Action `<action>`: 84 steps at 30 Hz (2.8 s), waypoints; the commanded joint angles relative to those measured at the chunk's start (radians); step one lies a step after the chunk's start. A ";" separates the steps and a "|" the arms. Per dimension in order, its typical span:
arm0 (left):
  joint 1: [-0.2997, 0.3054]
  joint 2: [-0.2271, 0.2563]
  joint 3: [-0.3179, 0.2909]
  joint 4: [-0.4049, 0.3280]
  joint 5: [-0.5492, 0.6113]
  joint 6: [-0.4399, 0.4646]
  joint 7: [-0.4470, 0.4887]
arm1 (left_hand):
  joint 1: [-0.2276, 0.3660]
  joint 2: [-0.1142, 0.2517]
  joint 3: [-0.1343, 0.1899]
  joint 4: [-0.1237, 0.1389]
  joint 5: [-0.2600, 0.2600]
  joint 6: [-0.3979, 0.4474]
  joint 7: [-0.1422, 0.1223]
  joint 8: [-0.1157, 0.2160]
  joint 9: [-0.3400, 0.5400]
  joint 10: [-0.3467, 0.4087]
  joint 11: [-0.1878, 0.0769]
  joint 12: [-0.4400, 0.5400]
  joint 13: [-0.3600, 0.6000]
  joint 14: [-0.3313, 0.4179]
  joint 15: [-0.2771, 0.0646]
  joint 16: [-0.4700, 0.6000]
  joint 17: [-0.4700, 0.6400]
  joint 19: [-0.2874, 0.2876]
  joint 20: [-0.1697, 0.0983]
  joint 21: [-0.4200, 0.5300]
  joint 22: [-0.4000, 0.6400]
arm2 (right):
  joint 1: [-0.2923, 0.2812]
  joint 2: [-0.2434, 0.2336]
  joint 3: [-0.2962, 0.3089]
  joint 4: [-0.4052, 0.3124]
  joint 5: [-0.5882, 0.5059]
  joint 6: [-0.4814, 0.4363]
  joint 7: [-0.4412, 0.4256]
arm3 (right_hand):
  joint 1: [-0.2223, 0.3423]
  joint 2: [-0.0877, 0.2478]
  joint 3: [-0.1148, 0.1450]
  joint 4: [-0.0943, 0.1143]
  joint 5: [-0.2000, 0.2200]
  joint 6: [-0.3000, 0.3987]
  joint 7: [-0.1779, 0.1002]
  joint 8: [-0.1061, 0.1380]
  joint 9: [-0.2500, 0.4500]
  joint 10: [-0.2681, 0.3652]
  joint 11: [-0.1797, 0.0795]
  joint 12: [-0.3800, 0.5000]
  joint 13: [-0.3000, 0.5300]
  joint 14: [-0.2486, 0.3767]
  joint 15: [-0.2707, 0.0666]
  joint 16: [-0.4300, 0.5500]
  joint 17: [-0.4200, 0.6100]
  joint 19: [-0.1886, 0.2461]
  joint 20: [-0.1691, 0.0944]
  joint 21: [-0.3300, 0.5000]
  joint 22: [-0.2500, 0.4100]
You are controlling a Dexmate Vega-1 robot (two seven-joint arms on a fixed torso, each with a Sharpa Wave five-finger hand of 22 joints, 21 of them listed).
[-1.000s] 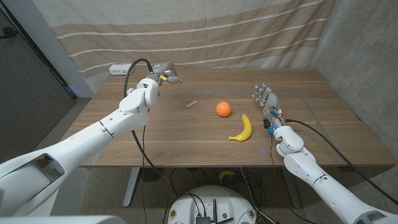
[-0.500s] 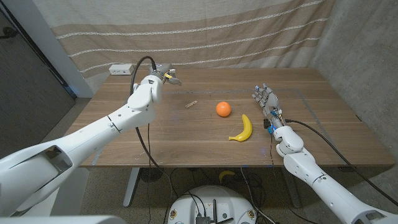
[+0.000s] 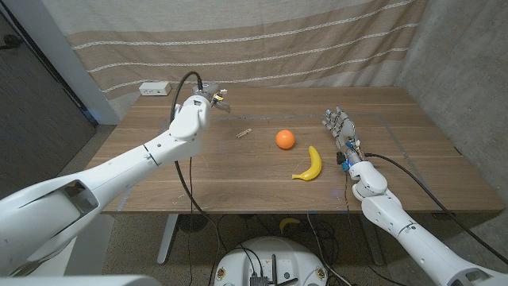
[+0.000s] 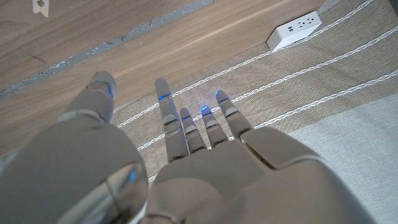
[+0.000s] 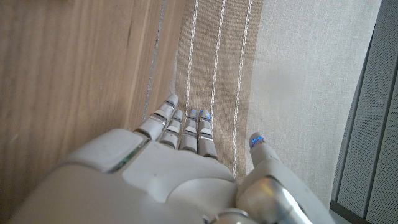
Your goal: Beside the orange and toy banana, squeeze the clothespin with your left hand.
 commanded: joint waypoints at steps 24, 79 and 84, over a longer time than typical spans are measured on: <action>-0.001 -0.087 0.067 0.086 0.154 -0.011 -0.058 | 0.034 0.022 -0.015 0.004 -0.004 -0.014 -0.016 -0.006 0.008 0.002 0.001 -0.005 0.002 0.015 -0.015 0.001 0.004 0.015 0.004 0.003 0.003 | -0.006 0.000 0.011 0.027 0.027 0.025 0.036 | -0.002 0.017 -0.001 -0.005 0.005 0.015 -0.001 -0.001 0.003 0.011 0.000 0.003 0.004 0.013 0.000 -0.003 0.001 0.004 0.001 0.003 0.002; 0.006 -0.176 0.117 0.211 0.225 -0.010 -0.081 | 0.063 0.067 -0.034 0.009 -0.011 0.005 -0.014 -0.002 0.015 0.016 -0.001 -0.007 0.003 0.022 -0.020 0.000 0.003 0.023 -0.002 0.004 0.004 | -0.001 -0.005 0.026 0.063 0.058 0.038 0.082 | 0.003 0.017 0.000 -0.014 0.006 0.019 0.000 -0.005 0.003 0.013 0.001 0.000 0.005 0.015 0.000 -0.007 0.000 0.004 0.002 0.002 0.002; -0.002 -0.188 0.122 0.236 0.209 -0.016 -0.073 | 0.066 0.069 -0.037 0.009 -0.011 0.005 -0.013 -0.003 0.016 0.016 -0.001 -0.007 0.003 0.023 -0.019 0.000 0.003 0.023 -0.001 0.004 0.004 | 0.004 -0.005 0.026 0.069 0.059 0.035 0.085 | 0.003 0.017 0.000 -0.014 0.006 0.020 -0.001 -0.006 0.003 0.013 0.003 0.000 0.005 0.015 0.001 -0.007 0.000 0.004 0.002 0.002 0.002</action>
